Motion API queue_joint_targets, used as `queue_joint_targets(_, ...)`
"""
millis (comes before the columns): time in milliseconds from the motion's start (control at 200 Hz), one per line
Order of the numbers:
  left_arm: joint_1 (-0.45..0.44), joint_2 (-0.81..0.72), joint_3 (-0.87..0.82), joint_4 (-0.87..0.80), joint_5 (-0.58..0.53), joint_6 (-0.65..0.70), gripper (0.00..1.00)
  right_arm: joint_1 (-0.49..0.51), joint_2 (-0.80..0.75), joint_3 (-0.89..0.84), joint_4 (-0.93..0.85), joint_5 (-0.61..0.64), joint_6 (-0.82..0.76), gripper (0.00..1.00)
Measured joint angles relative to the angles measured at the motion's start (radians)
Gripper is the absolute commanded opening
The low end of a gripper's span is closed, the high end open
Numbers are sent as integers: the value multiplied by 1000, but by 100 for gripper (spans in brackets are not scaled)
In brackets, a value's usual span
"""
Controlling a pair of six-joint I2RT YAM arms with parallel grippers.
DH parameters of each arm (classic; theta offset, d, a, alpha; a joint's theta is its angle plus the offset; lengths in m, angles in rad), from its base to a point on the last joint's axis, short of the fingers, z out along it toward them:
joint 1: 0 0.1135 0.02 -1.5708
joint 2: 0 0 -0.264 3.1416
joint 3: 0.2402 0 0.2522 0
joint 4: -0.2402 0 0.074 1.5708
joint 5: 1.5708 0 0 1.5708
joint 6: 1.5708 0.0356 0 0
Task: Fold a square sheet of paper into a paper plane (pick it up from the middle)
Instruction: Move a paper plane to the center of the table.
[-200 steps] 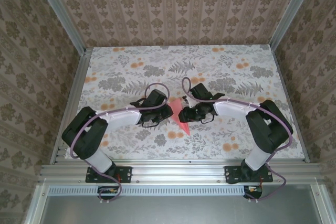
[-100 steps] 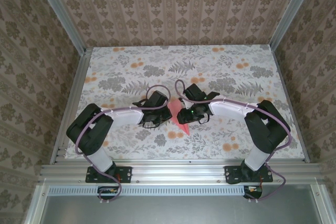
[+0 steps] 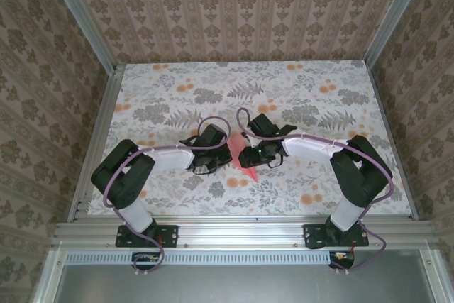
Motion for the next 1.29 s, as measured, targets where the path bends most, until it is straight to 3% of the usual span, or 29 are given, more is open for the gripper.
queue_joint_targets(935,6,2,-29,55,13,0,0,0,6,-5,1,-10,34,48)
queue_joint_targets(1295,7,2,-32,60,19,0,0,43,10,6,-11,67,21,46)
